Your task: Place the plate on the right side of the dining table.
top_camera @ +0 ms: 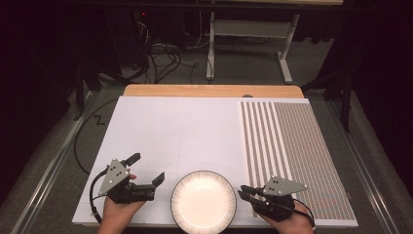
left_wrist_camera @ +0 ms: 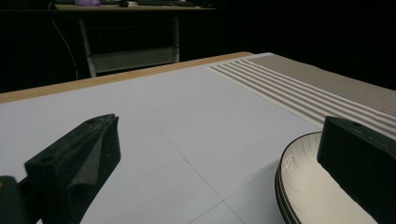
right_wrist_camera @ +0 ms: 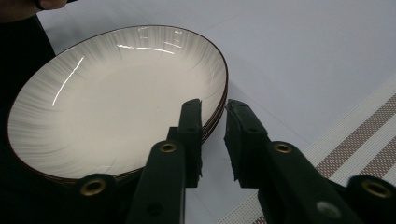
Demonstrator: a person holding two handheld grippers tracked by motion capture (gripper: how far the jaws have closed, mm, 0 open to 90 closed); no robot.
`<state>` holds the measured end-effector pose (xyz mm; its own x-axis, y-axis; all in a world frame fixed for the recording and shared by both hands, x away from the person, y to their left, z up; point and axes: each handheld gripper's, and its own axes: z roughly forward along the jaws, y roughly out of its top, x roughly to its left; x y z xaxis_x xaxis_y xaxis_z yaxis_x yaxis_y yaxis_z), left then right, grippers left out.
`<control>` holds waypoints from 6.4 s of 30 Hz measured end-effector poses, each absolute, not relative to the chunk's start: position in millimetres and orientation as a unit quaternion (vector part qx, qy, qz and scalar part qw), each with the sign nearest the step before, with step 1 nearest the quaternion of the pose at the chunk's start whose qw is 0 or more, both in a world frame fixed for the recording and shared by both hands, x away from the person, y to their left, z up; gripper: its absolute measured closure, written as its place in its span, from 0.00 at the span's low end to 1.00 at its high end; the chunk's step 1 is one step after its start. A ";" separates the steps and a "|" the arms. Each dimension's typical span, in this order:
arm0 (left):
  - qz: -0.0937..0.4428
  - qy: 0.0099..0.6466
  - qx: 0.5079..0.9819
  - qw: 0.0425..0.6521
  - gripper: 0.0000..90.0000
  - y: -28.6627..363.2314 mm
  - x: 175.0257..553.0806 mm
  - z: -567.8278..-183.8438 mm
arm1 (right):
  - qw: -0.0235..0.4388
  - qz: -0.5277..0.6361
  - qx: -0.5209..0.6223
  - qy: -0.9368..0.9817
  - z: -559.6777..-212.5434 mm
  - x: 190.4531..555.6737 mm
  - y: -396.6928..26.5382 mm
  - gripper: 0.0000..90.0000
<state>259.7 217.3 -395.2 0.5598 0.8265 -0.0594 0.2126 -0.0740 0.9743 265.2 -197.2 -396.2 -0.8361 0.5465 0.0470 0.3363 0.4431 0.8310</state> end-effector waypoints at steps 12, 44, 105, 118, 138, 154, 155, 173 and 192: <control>0.273 0.381 0.680 0.564 0.00 216.9 259.4 -395.4 | 0.095 0.416 0.226 0.875 -397.8 261.8 -188.3 1.00; 0.277 0.379 0.674 0.570 0.00 220.5 257.7 -391.5 | 0.106 0.386 0.210 0.892 -396.7 261.4 -176.6 1.00; 0.280 0.378 0.666 0.579 0.00 221.3 256.5 -388.5 | 0.085 0.383 0.197 0.898 -402.9 260.8 -153.7 1.00; 0.280 0.379 0.663 0.582 0.00 222.4 256.2 -387.3 | 0.086 0.384 0.198 0.898 -403.1 260.7 -153.7 1.00; 0.282 0.381 0.657 0.586 0.00 225.9 255.3 -385.3 | 0.080 0.371 0.175 0.908 -406.8 255.9 -137.8 1.00; 0.280 0.380 0.667 0.576 0.00 223.4 255.2 -381.5 | 0.077 0.367 0.165 0.912 -409.8 254.0 -128.0 1.00; 0.280 0.381 0.667 0.577 0.00 223.4 255.0 -380.7 | 0.077 0.367 0.166 0.912 -409.9 253.8 -128.0 1.00; 0.163 0.426 0.711 0.535 0.00 227.1 270.1 -362.7 | 0.078 0.371 0.168 0.910 -409.6 253.4 -127.7 1.00; 0.052 0.471 0.742 0.475 0.00 227.1 287.1 -366.2 | 0.079 0.372 0.170 0.909 -409.4 253.8 -127.6 1.00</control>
<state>287.1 227.1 -366.2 0.5518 0.7471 -0.3706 0.6488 -0.1054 0.7536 253.8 -127.6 -409.4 -0.9299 0.3673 -0.0181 0.2494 0.6662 0.7029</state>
